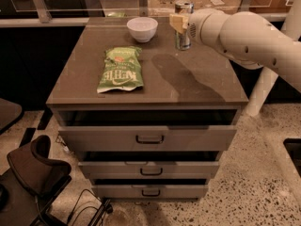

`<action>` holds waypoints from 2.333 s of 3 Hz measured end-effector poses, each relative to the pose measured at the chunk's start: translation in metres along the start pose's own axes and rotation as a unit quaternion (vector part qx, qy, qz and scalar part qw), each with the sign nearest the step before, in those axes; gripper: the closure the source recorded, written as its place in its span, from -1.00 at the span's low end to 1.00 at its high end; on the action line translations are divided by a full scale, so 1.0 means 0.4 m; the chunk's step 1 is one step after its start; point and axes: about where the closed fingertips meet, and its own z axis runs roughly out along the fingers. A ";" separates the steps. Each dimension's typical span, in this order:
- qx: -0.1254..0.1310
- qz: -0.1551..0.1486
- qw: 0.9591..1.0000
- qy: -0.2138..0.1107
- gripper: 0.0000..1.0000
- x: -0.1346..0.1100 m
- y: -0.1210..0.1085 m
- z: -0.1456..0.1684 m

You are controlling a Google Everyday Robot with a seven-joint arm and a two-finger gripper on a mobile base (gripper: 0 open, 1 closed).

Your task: Pick redbull can from white bowl and place on counter

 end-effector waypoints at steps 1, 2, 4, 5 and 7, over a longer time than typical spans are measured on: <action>0.011 0.001 1.000 0.003 1.00 0.046 -0.036 -0.019; 0.005 0.006 1.000 -0.008 1.00 0.104 -0.045 -0.017; -0.010 0.015 1.000 -0.006 1.00 0.227 -0.016 0.017; -0.010 0.015 1.000 -0.006 0.65 0.219 -0.016 0.016; -0.010 0.015 1.000 -0.006 -0.28 0.211 -0.016 0.015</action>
Offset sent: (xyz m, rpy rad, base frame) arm -0.0050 -0.0239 -0.0788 0.0584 -0.0210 0.0204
